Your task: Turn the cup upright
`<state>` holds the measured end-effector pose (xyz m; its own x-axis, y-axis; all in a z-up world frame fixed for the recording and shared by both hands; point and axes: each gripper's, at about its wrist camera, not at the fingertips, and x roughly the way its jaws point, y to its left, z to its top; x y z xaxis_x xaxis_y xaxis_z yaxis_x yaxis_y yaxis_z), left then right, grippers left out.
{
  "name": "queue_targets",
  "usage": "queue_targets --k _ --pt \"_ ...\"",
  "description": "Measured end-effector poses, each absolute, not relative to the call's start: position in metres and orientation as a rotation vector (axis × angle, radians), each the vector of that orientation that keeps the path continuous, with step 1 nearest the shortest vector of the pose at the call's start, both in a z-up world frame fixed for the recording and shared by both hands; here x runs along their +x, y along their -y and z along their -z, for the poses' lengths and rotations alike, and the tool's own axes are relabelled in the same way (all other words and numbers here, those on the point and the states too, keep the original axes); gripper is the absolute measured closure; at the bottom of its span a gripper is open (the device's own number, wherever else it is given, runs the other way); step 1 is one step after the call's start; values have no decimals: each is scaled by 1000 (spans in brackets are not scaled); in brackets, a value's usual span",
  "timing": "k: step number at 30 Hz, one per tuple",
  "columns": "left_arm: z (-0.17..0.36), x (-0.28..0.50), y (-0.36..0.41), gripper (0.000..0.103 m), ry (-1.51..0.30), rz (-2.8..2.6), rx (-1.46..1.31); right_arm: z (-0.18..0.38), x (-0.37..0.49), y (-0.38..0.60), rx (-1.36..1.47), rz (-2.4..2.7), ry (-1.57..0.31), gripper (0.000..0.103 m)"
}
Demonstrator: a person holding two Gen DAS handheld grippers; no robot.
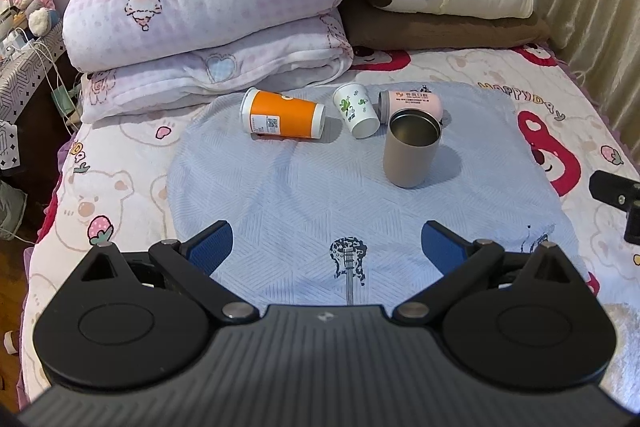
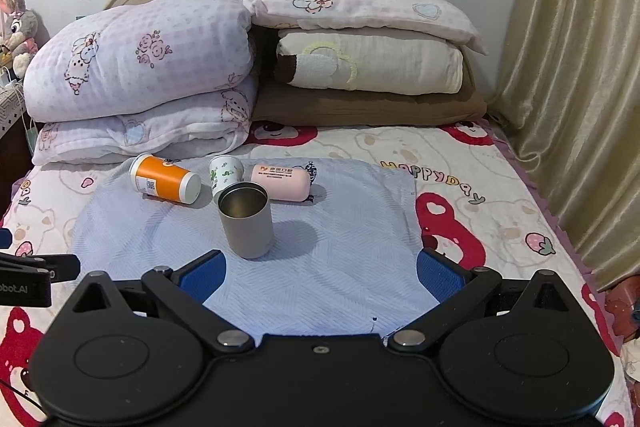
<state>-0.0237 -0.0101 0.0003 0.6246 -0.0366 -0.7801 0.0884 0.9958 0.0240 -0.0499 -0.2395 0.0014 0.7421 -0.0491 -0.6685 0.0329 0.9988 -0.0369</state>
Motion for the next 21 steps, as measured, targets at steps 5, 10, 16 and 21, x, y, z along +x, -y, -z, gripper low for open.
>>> queue_targets --k 5,10,16,21 --pt "0 -24 10 1 -892 52 73 0 -49 241 -19 46 -738 0" --pt "0 -22 8 1 -901 49 75 1 -49 242 -27 48 -743 0" --pt "1 -22 10 1 -901 55 94 -1 -49 243 -22 53 -740 0" --pt "-1 -22 10 1 -878 38 99 0 -49 243 -23 52 -740 0"
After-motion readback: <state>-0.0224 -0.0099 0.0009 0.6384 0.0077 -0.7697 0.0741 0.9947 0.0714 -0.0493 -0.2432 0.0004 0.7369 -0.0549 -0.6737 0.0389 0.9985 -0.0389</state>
